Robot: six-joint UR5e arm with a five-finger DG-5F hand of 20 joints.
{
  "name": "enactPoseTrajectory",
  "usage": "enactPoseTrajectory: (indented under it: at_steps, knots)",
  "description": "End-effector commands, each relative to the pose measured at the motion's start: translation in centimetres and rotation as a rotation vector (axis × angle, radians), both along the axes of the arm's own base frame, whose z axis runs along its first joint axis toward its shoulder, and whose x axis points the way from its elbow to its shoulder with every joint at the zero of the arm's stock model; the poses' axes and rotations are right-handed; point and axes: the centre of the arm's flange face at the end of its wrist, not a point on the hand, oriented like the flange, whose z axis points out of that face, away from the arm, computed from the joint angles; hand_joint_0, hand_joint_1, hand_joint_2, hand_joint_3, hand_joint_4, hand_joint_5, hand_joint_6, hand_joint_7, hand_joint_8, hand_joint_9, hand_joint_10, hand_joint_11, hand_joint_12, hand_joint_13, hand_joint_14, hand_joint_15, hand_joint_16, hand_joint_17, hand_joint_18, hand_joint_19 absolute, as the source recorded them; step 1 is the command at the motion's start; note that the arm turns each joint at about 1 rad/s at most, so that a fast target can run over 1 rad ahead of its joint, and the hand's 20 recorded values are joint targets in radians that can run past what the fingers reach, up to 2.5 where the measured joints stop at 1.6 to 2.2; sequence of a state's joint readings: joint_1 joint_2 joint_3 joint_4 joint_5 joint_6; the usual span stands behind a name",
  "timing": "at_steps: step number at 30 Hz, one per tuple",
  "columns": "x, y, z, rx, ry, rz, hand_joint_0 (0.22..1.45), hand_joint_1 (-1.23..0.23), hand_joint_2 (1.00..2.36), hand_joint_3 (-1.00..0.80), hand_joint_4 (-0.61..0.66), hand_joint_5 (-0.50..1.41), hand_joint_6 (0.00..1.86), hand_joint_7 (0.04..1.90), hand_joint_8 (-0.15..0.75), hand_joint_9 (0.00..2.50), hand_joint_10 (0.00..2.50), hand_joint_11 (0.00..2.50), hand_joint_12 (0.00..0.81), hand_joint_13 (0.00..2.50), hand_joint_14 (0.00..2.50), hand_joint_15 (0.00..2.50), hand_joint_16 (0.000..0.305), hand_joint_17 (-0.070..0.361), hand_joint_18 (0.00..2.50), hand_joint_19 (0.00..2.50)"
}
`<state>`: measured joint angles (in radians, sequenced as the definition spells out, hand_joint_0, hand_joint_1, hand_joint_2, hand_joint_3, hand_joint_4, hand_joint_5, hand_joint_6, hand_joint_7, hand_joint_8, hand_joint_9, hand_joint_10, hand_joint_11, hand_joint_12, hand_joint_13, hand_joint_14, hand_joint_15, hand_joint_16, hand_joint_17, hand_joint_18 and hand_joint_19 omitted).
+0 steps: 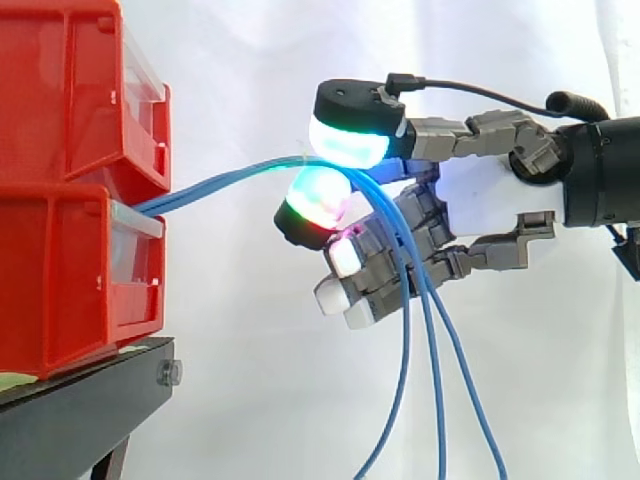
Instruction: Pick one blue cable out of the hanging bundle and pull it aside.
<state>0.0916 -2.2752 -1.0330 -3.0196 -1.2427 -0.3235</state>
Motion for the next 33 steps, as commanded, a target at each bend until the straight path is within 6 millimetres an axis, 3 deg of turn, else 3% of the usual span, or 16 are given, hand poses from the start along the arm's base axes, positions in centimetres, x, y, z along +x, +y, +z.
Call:
enactPoseTrajectory:
  at_steps: [1,12,18,19,22,26,33]
  knots:
    - [-0.01,0.13,-0.11,0.020,0.001,-0.001,0.78,-0.85,1.01,-0.32,-0.19,-0.14,0.98,1.13,0.221,0.90,0.02,0.57,0.256,0.76,0.02,0.44,0.036,0.080,0.59,0.35]
    - [-0.15,0.25,-0.11,0.027,0.010,0.002,0.82,-0.89,1.00,-0.50,-0.23,-0.15,0.99,1.05,0.179,0.86,0.02,0.55,0.242,0.75,0.02,0.42,0.032,0.072,0.58,0.32]
    - [-0.18,0.24,-0.13,0.032,0.012,0.002,0.73,-0.89,1.00,-0.50,-0.15,-0.15,0.98,0.99,0.182,0.89,0.02,0.56,0.238,0.76,0.02,0.42,0.032,0.071,0.61,0.29]
    - [-0.18,0.24,-0.13,0.032,0.012,0.002,0.66,-0.85,1.00,-0.50,-0.09,-0.14,0.97,0.85,0.205,0.91,0.02,0.57,0.243,0.77,0.02,0.44,0.032,0.071,0.61,0.32]
    - [-0.15,0.25,-0.25,0.032,0.013,0.002,0.58,-0.75,1.00,-0.50,-0.04,-0.13,0.96,0.77,0.219,0.93,0.02,0.56,0.253,0.78,0.02,0.44,0.033,0.074,0.60,0.36]
    - [-0.18,0.24,-0.13,0.032,0.012,0.002,0.51,-0.56,1.00,-0.50,-0.01,-0.12,0.92,0.84,0.253,0.99,0.02,0.55,0.280,0.81,0.02,0.45,0.037,0.084,0.62,0.37]
    - [-0.16,0.38,-0.13,0.032,0.012,0.005,0.56,-0.47,1.00,-0.50,-0.01,-0.12,0.90,0.90,0.243,1.00,0.02,0.55,0.271,0.82,0.02,0.46,0.036,0.080,0.61,0.40]
